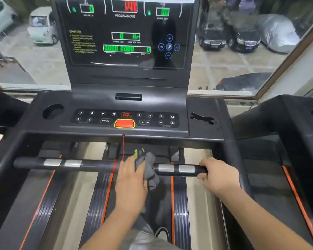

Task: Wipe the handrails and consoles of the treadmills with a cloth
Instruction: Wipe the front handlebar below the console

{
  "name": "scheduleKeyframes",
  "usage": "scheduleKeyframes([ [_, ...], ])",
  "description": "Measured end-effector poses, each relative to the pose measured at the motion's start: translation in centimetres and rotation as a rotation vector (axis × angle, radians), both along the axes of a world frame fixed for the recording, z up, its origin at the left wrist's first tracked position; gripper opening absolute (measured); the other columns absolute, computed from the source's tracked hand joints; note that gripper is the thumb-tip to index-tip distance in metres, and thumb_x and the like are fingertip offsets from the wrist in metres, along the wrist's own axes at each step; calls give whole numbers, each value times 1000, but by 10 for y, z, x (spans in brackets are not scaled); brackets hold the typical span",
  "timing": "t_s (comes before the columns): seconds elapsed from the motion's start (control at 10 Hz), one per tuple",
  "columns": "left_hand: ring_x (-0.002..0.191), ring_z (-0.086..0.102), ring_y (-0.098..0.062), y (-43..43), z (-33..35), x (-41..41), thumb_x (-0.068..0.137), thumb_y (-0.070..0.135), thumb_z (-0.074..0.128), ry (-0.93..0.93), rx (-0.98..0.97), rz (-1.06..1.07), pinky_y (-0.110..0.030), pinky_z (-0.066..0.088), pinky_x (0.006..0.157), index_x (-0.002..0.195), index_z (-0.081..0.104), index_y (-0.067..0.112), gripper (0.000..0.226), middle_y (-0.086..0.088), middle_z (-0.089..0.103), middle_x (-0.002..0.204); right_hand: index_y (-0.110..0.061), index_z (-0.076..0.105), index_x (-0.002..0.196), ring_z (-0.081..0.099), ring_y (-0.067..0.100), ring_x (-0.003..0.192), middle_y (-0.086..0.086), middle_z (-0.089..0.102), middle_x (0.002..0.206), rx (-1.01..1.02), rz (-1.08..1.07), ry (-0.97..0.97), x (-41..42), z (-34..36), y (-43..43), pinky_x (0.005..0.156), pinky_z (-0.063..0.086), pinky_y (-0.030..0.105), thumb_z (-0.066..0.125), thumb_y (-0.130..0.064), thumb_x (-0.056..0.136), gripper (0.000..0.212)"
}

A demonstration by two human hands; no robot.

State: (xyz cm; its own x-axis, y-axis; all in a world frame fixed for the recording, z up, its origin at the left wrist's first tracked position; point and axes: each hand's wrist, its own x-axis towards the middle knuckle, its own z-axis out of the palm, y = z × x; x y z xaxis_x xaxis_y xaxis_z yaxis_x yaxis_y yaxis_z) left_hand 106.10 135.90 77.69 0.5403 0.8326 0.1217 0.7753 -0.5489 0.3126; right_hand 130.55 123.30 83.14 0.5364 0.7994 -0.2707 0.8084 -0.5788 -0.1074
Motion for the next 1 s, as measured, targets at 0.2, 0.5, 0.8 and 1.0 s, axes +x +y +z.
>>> scheduleKeyframes([
  [0.2, 128, 51, -21, -52, 12, 25, 80, 30, 64, -97, -164, -326, -34, 50, 102, 130, 63, 40, 51, 6, 52, 147, -33, 64, 113, 64, 18, 100, -10, 65, 108, 1, -49, -7, -7, 7, 2, 67, 39, 29, 63, -36, 93, 20],
  [0.5, 95, 73, -26, -44, -30, -26, 94, 57, 62, -817, -1119, 880, -47, 60, 90, 116, 68, 19, 44, -4, 75, 102, -24, 53, 86, 60, 25, 86, -5, 55, 93, -54, 30, -65, -24, -8, 23, 80, 56, 41, 70, -44, 86, 27],
  [0.8, 55, 53, -18, -33, 6, 35, 95, 7, 38, -1294, -1446, 933, -28, 46, 52, 80, 46, 20, 21, -5, 50, 66, -24, 61, 84, 65, 20, 78, -9, 60, 78, -112, 19, -23, -17, 4, 33, 76, 58, 35, 76, -47, 77, 28],
  [1.0, 84, 69, -30, -85, 44, 86, 98, 5, 55, -1019, -1873, 753, -40, 58, 77, 106, 64, 2, 12, -18, 70, 97, -24, 67, 96, 66, 21, 93, -6, 64, 95, 20, 7, -7, -19, 1, 19, 68, 46, 28, 73, -45, 84, 25],
])
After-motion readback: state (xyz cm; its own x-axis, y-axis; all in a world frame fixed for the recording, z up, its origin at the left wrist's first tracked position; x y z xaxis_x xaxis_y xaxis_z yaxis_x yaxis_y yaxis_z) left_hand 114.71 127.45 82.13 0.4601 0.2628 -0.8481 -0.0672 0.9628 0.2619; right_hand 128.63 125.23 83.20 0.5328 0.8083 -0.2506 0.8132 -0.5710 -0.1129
